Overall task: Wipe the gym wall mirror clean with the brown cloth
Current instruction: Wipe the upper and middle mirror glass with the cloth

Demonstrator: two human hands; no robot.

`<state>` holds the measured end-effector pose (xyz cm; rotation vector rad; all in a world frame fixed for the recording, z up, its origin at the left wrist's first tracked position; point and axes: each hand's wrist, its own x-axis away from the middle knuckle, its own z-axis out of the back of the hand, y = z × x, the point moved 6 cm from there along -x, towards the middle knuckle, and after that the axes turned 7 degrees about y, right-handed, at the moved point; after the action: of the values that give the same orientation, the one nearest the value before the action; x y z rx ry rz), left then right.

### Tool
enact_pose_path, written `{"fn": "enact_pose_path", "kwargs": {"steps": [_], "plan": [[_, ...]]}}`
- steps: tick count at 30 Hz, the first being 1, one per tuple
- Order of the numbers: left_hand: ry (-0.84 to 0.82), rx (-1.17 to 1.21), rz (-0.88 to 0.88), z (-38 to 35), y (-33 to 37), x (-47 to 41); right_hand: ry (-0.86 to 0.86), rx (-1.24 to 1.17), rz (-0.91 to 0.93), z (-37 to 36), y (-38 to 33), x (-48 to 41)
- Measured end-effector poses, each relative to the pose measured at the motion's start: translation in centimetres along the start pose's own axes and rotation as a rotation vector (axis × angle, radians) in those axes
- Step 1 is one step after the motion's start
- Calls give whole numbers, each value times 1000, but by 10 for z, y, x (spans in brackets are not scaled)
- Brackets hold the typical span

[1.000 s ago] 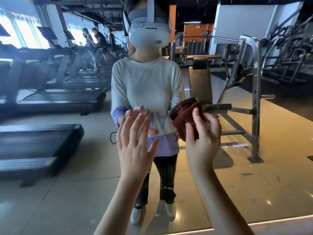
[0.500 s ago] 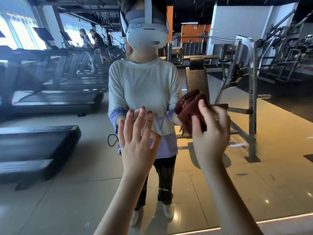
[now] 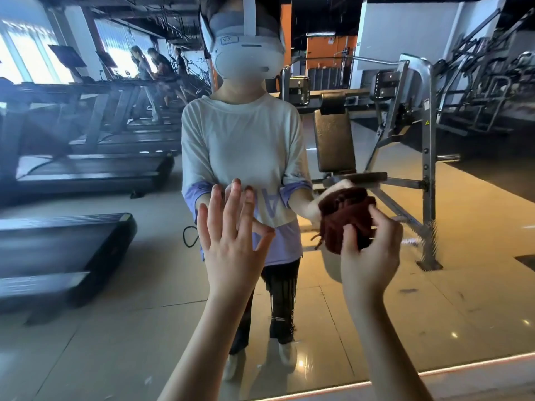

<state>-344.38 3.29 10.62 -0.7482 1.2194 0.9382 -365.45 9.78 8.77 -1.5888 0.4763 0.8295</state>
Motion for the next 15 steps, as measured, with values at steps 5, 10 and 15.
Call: {"fn": "enact_pose_path", "kwargs": {"steps": [5, 10, 15], "plan": [[17, 5, 8, 0, 1, 0, -131, 28, 18, -11, -3, 51], [15, 15, 12, 1, 1, 0, -144, 31, 4, -6, 15, 42], [20, 36, 2, 1, 8, 1, -92, 72, -75, -1, 23, 52]]}}
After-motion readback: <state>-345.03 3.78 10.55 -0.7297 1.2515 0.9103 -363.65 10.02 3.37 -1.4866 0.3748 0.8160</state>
